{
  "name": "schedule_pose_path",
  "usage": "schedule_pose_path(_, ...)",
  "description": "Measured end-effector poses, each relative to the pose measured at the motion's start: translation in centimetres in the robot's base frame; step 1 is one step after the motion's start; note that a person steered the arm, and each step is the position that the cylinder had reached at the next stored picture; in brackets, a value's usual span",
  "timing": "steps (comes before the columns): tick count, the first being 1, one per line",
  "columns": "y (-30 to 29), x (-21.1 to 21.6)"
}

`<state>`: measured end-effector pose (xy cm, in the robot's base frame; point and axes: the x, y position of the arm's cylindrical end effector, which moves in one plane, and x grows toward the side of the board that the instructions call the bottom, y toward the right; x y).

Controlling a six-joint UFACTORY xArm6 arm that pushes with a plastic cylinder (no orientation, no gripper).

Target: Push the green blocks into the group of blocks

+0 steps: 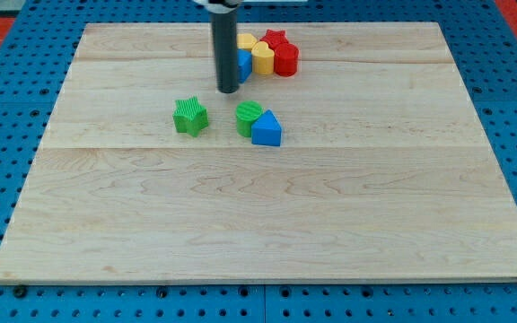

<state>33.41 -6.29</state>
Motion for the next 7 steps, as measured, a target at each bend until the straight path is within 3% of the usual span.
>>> schedule_pose_path(1, 0.2, 2.4)
schedule_pose_path(2, -4.9, 2.2)
schedule_pose_path(3, -8.3, 5.3)
schedule_pose_path(4, -5.9, 8.6)
schedule_pose_path(6, -1.6, 2.0)
schedule_pose_path(7, 1.0, 3.3)
